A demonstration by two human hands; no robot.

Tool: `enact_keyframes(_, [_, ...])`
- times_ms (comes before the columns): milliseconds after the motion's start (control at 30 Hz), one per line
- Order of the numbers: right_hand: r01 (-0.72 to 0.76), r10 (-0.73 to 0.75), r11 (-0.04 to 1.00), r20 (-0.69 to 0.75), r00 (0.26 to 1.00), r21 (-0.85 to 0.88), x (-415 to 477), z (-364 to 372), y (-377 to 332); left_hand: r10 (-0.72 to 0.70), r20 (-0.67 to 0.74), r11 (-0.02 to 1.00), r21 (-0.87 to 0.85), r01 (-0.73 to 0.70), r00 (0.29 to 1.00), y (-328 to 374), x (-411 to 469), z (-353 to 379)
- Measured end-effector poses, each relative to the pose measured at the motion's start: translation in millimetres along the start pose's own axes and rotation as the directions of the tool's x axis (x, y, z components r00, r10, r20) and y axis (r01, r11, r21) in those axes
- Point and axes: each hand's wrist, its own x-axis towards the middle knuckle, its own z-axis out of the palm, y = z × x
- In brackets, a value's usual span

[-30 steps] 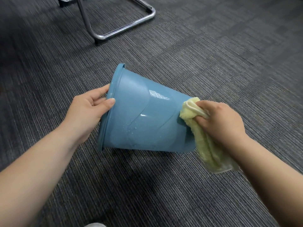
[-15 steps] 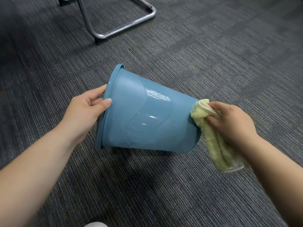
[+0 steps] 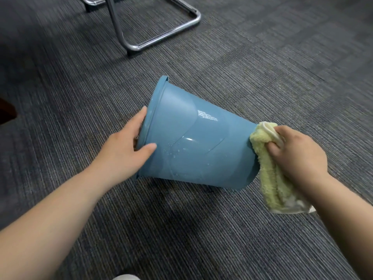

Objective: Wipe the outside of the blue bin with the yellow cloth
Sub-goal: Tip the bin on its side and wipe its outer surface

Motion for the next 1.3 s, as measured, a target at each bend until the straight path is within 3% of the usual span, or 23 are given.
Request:
enact_keyframes(67, [-0.019, 0.019, 1.0, 0.005, 1.0, 0.014, 0, -1, 1, 0.024, 0.124, 1.0, -0.003, -0.024, 0.992, -1, -2, -3])
enact_keyframes(433, [-0.01, 0.005, 0.994, 0.05, 0.999, 0.106, -9, -10, 2, 0.104, 0.207, 0.935, -0.354, -0.025, 0.973, -15, 0, -7])
enact_keyframes(600, [-0.048, 0.051, 0.982, -0.014, 0.999, 0.181, 7, -15, -6, 0.109, 0.198, 0.94, -0.341, -0.036, 0.974, -10, -1, -5])
enact_keyframes(700, [-0.057, 0.046, 0.984, 0.069, 0.997, 0.168, 25, -15, -22, 0.15, 0.197, 0.948, -0.307, -0.084, 0.969, -4, 0, -4])
enact_keyframes(767, [-0.004, -0.009, 0.99, 0.095, 0.995, 0.139, 31, -15, -36, 0.155, 0.2, 0.953, -0.29, -0.093, 0.967, -3, 0, -5])
enact_keyframes(1000, [0.242, -0.272, 0.928, 0.069, 0.96, 0.283, 21, -23, -78, 0.147, 0.195, 0.952, -0.294, -0.085, 0.97, -10, -3, -5])
enact_keyframes(1167, [0.158, -0.168, 0.981, 0.095, 0.981, 0.109, 23, -20, -42, 0.126, 0.195, 0.946, -0.318, -0.059, 0.973, -11, 0, -6])
enact_keyframes(1300, [0.074, -0.081, 0.995, 0.097, 0.992, 0.073, 19, -18, -28, 0.108, 0.192, 0.948, -0.314, -0.043, 0.975, -9, 3, -6])
